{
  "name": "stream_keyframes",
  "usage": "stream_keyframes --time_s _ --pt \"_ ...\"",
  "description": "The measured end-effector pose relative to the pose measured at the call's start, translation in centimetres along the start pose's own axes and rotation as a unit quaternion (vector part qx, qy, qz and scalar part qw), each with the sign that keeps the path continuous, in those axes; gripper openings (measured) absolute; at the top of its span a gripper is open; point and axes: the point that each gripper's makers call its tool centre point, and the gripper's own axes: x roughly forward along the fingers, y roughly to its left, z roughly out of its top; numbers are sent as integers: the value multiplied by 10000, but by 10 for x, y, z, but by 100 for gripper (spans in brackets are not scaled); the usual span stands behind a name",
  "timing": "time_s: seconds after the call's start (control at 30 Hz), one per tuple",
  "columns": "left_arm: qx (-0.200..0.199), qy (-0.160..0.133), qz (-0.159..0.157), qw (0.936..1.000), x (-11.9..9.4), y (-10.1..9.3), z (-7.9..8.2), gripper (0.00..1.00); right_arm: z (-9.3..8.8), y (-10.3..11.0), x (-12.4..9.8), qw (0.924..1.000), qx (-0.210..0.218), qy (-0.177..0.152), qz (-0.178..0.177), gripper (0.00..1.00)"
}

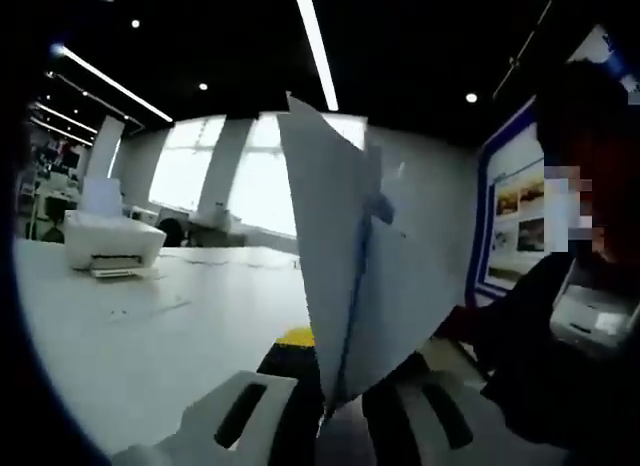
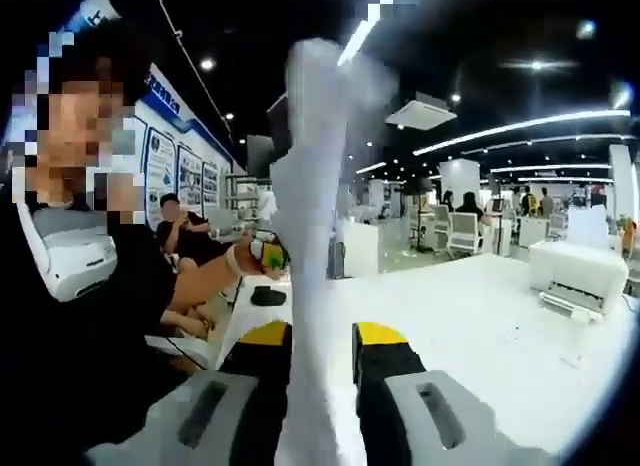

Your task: Organize the stack of printing papers by aligning and flattening the scattered papers on the table

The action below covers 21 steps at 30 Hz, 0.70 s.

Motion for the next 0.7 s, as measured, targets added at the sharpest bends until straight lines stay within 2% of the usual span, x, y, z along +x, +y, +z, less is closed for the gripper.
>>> stream_keyframes --time_s 0.07,0.1,0.17,0.37,0.43,0.5,0.63,0.7 --pt "48 40 -253 9997 4 -6 -5 13 0 2 5 9998 -139 -97 70 11" --pt "42 19 -282 9996 5 -8 -5 9 1 3 5 9997 -168 -115 111 2" --pt "119 -24 -318 9994 6 -10 -1 6 4 5 3 9997 -18 -146 178 0" --pt "44 -123 -340 9993 3 -11 6 7 9 10 4 9994 44 -236 257 0" --pt "-32 -190 -314 9993 1 -8 9 14 10 7 3 9995 -58 -263 170 0" --pt "-112 -267 -219 9993 0 -6 9 22 19 5 0 9990 -14 -434 105 0" --pt "-95 -252 -205 9994 -3 -3 5 23 35 8 -7 9967 90 -784 198 0" --pt "-129 -261 -229 9993 -4 -3 3 22 38 8 -8 9964 123 -821 170 0"
